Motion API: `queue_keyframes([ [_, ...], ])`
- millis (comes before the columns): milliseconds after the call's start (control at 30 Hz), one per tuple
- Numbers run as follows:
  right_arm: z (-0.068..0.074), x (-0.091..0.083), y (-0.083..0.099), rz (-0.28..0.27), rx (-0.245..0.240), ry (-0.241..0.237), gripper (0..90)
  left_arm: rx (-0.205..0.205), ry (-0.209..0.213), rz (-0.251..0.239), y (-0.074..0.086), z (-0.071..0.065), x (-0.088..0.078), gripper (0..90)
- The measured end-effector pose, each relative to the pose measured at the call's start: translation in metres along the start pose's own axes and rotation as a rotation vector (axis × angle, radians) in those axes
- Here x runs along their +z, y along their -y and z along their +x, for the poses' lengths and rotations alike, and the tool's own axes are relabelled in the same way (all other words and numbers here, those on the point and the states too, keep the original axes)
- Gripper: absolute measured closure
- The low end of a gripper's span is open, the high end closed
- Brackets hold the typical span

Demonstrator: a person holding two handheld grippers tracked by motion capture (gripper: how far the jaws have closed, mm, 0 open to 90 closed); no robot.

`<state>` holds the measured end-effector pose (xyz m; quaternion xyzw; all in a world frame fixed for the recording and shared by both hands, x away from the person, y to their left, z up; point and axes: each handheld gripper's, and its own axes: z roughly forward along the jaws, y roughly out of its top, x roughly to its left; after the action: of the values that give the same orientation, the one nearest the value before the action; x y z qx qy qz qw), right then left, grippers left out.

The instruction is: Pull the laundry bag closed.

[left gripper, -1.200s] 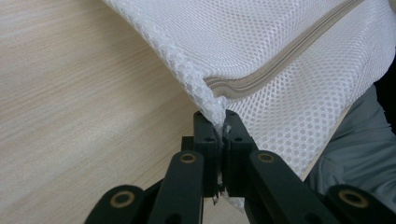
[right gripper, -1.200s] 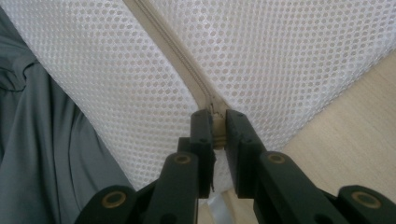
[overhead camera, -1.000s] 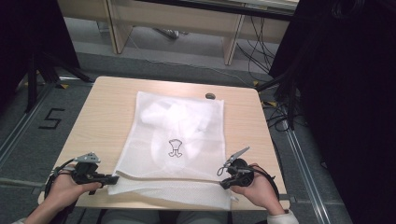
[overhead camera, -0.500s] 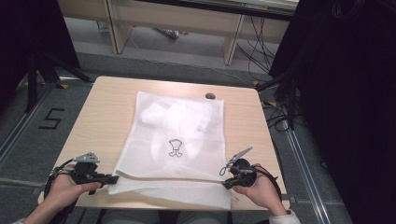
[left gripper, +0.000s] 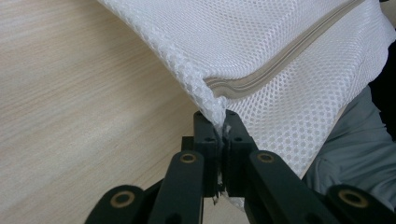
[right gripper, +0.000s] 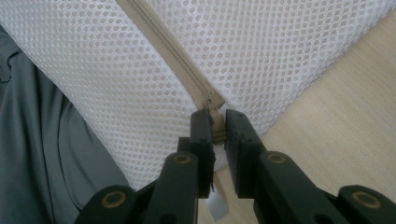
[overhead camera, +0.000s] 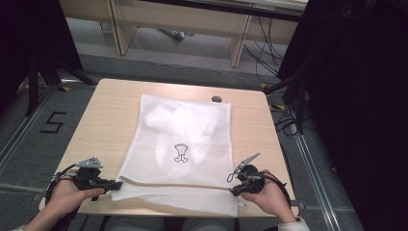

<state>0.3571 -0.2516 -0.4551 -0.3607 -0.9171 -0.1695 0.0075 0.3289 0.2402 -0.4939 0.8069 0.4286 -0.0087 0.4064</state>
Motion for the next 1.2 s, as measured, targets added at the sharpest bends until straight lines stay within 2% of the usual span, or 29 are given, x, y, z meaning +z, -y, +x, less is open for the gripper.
queue_keyframes([
  [67,-0.001,0.001,0.0,-0.008,-0.014,-0.003,82.2,0.005,0.002,0.0,0.0,0.0,0.001,86.0],
  [133,0.0,0.002,0.001,-0.003,0.009,0.009,82.0,0.001,0.016,0.004,0.001,-0.001,0.002,85.6],
  [200,-0.001,0.003,0.003,-0.016,-0.001,-0.006,81.2,0.006,0.014,0.003,0.001,-0.001,0.002,85.2],
  [233,-0.002,0.003,0.004,-0.016,0.001,-0.016,80.7,0.003,0.009,-0.015,0.002,-0.001,0.003,85.0],
  [300,0.0,0.003,0.005,-0.024,0.032,-0.023,79.7,0.013,0.001,0.001,0.002,-0.002,0.004,84.0],
  [333,-0.002,0.004,0.006,-0.036,0.007,-0.015,78.7,0.023,0.006,0.027,0.002,-0.001,0.004,83.2],
  [367,-0.002,0.004,0.006,-0.049,0.003,-0.023,77.0,0.025,-0.003,0.025,0.002,-0.001,0.005,82.0],
  [400,-0.002,0.004,0.007,-0.054,0.018,-0.021,74.3,0.028,-0.01,0.012,0.003,-0.002,0.006,80.6],
  [433,-0.003,0.004,0.007,-0.067,0.018,-0.024,72.1,0.036,0.0,0.028,0.003,-0.001,0.005,79.0],
  [500,-0.001,0.003,0.009,-0.074,0.045,-0.014,69.4,0.052,-0.007,0.026,0.003,0.0,0.004,75.5],
  [533,-0.002,0.003,0.009,-0.087,0.054,-0.013,67.7,0.049,-0.016,0.024,0.003,-0.001,0.004,73.1],
  [567,-0.003,0.003,0.009,-0.115,0.041,-0.019,66.0,0.067,-0.022,0.022,0.003,-0.001,0.004,70.5],
  [600,-0.002,0.003,0.009,-0.128,0.05,-0.021,63.9,0.075,-0.038,0.015,0.003,-0.002,0.003,67.5],
  [633,0.0,0.002,0.009,-0.131,0.096,-0.009,62.5,0.087,-0.052,-0.001,0.004,-0.002,0.003,64.7],
  [667,-0.002,0.003,0.009,-0.156,0.093,0.012,61.1,0.083,-0.07,0.0,0.005,-0.002,0.001,62.0],
  [700,-0.002,0.002,0.009,-0.165,0.107,0.028,59.6,0.101,-0.067,0.003,0.004,-0.001,-0.001,59.5],
  [733,-0.004,0.002,0.009,-0.208,0.095,0.016,57.6,0.112,-0.084,-0.015,0.005,0.0,-0.002,57.2],
  [767,-0.005,0.0,0.009,-0.224,0.102,0.012,56.7,0.096,-0.083,-0.027,0.005,0.001,-0.003,55.3],
  [800,-0.007,0.0,0.01,-0.254,0.103,0.026,55.9,0.103,-0.09,-0.032,0.005,0.002,-0.005,53.4],
  [833,-0.005,-0.002,0.011,-0.27,0.156,0.024,54.7,0.095,-0.101,-0.046,0.006,0.002,-0.006,51.8],
  [867,-0.008,-0.002,0.011,-0.314,0.142,0.048,53.6,0.108,-0.099,-0.053,0.005,0.003,-0.007,50.2],
  [900,-0.009,-0.001,0.012,-0.351,0.154,0.05,53.5,0.117,-0.104,-0.049,0.006,0.005,-0.009,48.7],
  [933,-0.01,-0.003,0.012,-0.34,0.158,0.062,53.1,0.09,-0.103,-0.095,0.006,0.003,-0.007,47.6],
  [967,-0.01,-0.001,0.012,-0.38,0.182,0.059,52.6,0.096,-0.1,-0.084,0.006,0.004,-0.008,46.6],
  [1000,-0.011,-0.005,0.013,-0.353,0.183,0.062,52.2,0.095,-0.108,-0.103,0.006,0.004,-0.008,45.4],
  [1033,-0.009,-0.006,0.013,-0.348,0.228,0.052,51.9,0.096,-0.106,-0.103,0.005,0.004,-0.008,44.1],
  [1067,-0.008,-0.004,0.013,-0.367,0.248,0.047,51.3,0.09,-0.105,-0.109,0.004,0.004,-0.008,43.2],
  [1133,-0.013,-0.002,0.013,-0.39,0.198,0.06,50.6,0.093,-0.111,-0.108,0.004,0.004,-0.007,41.8],
  [1200,-0.012,-0.004,0.014,-0.364,0.209,0.05,49.9,0.099,-0.119,-0.1,0.004,0.004,-0.007,39.2],
])
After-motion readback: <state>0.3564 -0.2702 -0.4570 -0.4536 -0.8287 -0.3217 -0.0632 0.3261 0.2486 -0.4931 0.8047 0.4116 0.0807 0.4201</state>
